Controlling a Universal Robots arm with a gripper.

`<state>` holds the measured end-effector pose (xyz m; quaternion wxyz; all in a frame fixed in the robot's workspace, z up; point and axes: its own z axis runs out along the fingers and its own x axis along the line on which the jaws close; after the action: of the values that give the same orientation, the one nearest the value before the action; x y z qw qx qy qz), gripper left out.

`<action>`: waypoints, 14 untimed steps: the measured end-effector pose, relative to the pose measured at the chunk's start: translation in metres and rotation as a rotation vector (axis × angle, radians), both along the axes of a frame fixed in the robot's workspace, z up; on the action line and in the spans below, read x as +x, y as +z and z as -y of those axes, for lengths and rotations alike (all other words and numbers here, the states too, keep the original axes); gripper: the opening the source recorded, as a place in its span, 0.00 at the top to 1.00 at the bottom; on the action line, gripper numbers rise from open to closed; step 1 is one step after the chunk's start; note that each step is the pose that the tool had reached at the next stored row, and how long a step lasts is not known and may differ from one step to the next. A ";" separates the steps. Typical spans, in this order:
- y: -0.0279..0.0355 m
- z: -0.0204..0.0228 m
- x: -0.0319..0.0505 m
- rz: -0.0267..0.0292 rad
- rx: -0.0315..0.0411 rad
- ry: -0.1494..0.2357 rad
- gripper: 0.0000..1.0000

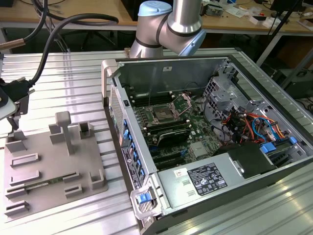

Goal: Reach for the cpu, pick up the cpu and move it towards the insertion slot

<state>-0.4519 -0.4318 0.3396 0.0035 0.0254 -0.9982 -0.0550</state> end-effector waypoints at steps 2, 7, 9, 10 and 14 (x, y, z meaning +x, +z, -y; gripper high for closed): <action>0.0013 0.0001 0.0000 0.0000 0.0020 0.000 0.45; 0.0040 0.0003 0.0000 -0.0002 0.0062 0.000 0.45; 0.0049 0.0004 0.0000 -0.0003 0.0083 0.000 0.45; 0.0052 0.0004 0.0000 -0.0003 0.0091 0.000 0.45; 0.0069 0.0005 0.0000 -0.0007 0.0110 0.000 0.45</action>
<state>-0.4519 -0.4323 0.3465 0.0037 0.0253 -0.9978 -0.0604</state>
